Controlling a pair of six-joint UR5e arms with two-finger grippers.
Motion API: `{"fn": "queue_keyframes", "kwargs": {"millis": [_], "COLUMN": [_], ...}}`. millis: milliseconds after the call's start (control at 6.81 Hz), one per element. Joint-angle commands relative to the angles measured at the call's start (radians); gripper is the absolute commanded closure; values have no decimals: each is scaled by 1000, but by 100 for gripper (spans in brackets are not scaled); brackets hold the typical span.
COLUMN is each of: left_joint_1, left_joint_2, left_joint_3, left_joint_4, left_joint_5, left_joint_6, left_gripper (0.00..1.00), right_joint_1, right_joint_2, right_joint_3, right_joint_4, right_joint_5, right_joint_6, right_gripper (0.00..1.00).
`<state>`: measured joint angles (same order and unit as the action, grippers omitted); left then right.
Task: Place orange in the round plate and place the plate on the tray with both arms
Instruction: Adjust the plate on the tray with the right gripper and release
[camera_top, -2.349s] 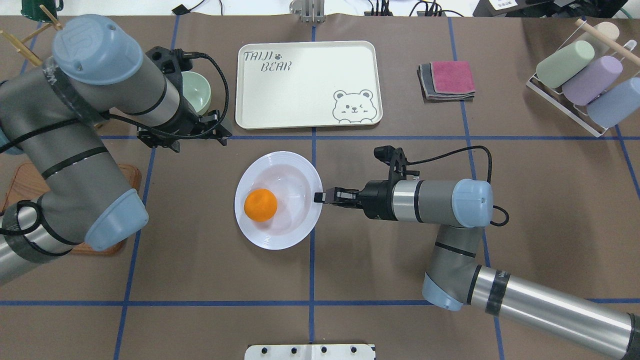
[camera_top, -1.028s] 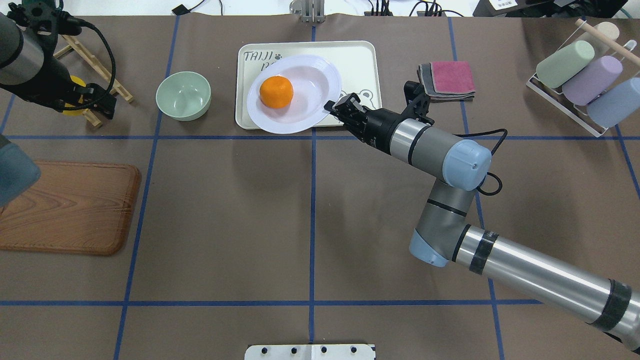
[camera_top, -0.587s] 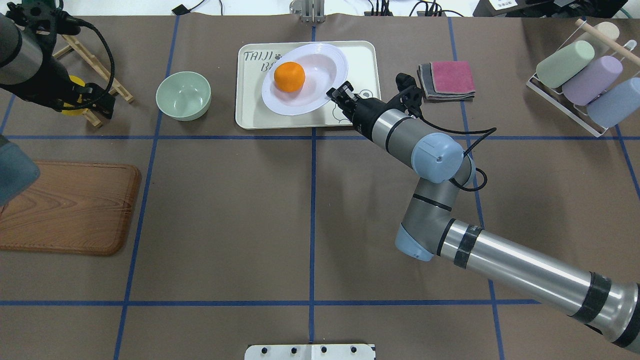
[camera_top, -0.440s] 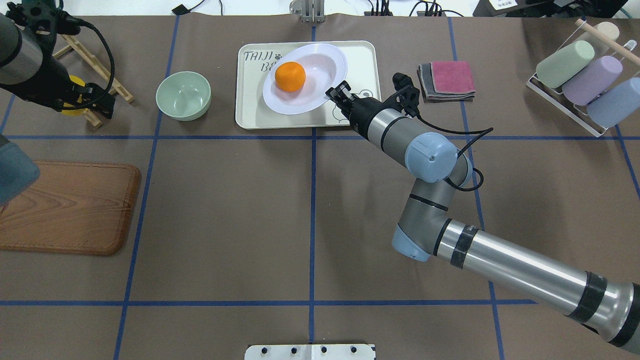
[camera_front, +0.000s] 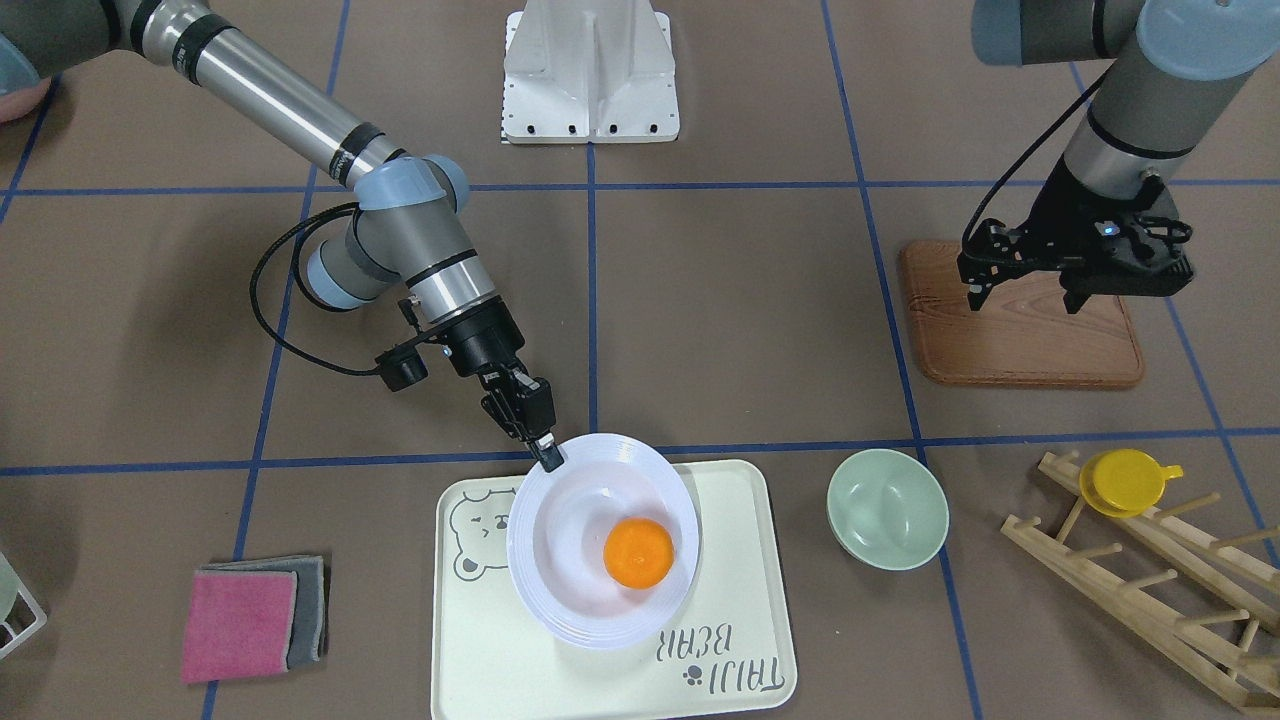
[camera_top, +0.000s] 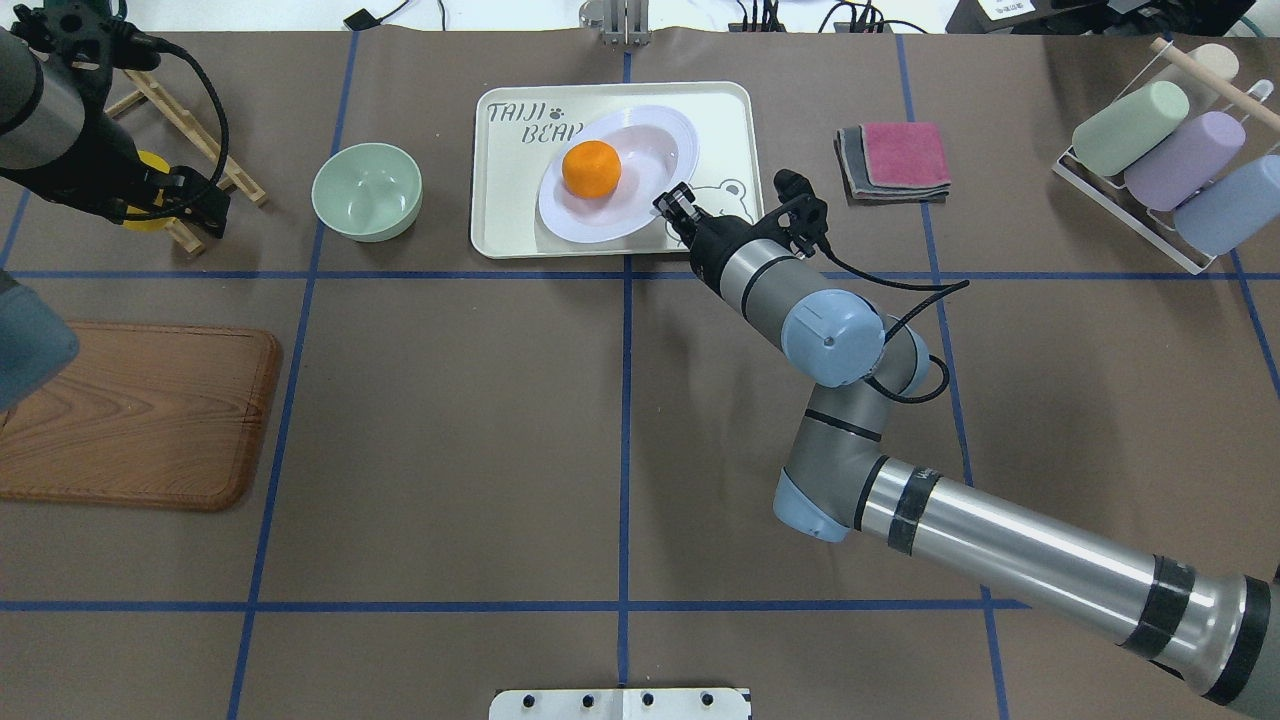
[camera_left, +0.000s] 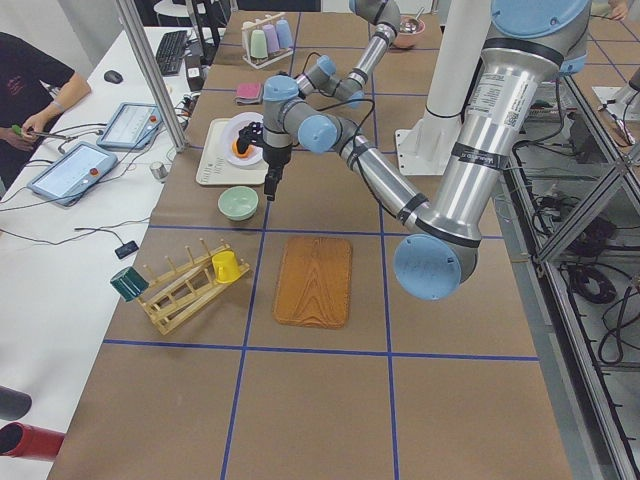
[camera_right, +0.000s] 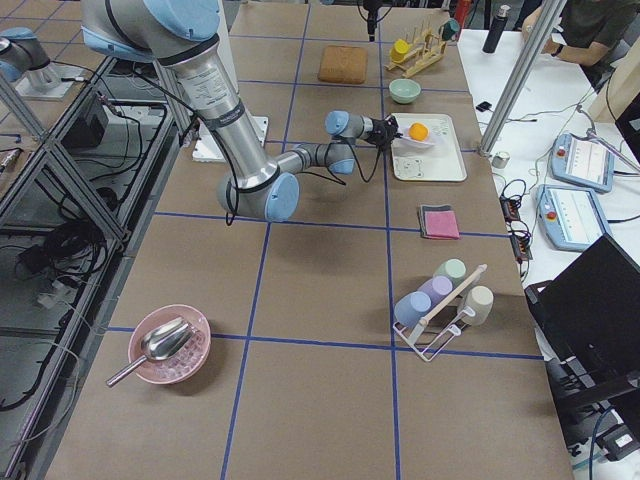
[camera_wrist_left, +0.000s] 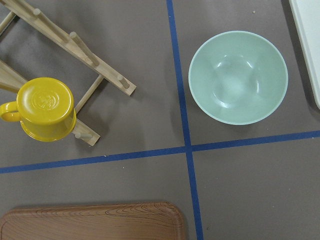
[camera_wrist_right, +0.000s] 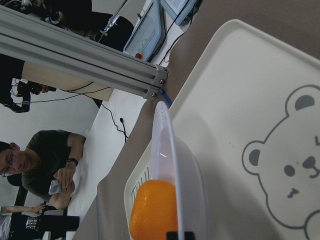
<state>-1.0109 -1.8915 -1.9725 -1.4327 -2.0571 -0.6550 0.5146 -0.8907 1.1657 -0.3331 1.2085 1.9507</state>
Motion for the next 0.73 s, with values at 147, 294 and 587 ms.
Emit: {"fn": "queue_keyframes", "kwargs": {"millis": [147,294,587], "left_joint_1": [0,0,-5], "left_joint_2": [0,0,0], "left_joint_3": [0,0,0], "left_joint_4": [0,0,0], "left_joint_5": [0,-2,-2], "left_joint_6": [0,0,0], "left_gripper": [2,2,2], "right_joint_1": [-18,-16,13], "right_joint_2": [9,6,3], "right_joint_3": [-6,-5,12], "right_joint_4": [-35,-37,-58], "right_joint_5": [-23,-20,43], "right_joint_6": [1,-1,-21], "right_gripper": [64,4,0]}}
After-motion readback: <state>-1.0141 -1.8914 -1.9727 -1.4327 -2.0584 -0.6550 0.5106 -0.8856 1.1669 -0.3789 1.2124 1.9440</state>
